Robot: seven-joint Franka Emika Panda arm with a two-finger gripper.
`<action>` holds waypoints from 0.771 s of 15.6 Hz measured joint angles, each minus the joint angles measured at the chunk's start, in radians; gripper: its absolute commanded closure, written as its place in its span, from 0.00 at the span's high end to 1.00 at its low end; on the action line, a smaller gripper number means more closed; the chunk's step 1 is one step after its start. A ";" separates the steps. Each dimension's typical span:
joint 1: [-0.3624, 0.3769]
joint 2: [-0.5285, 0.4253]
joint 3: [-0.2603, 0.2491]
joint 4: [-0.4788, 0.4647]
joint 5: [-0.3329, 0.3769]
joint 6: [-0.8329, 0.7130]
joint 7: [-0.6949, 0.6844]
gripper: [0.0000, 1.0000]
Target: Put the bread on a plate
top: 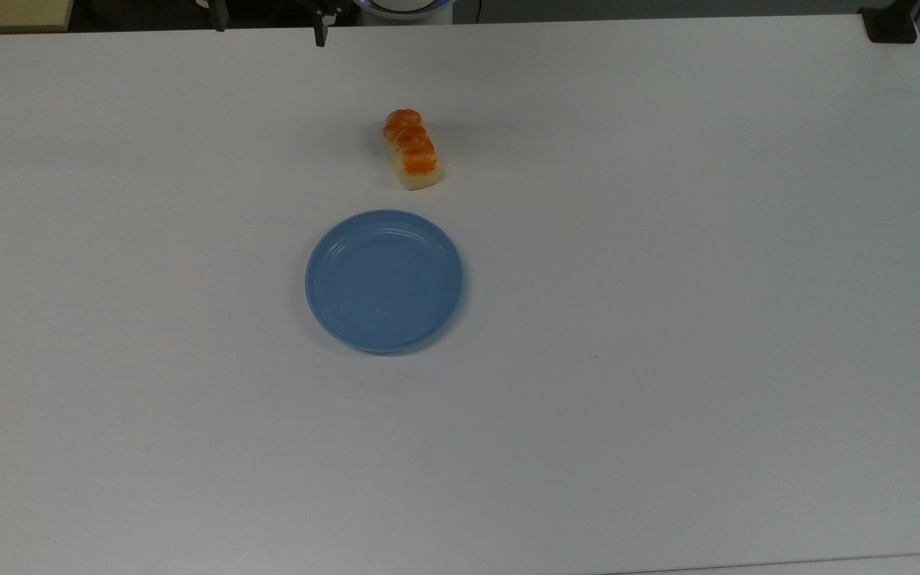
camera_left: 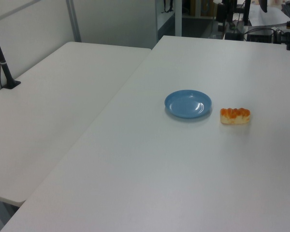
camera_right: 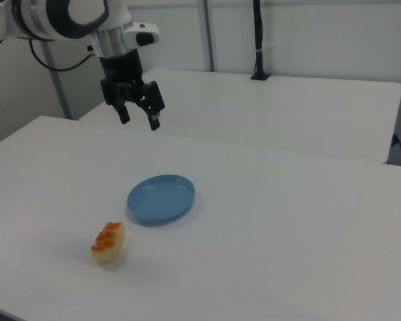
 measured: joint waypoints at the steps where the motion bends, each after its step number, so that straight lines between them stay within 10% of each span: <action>1: 0.000 0.000 0.000 0.000 0.000 0.000 0.001 1.00; 12: -0.008 0.000 0.000 0.002 0.022 0.001 0.006 1.00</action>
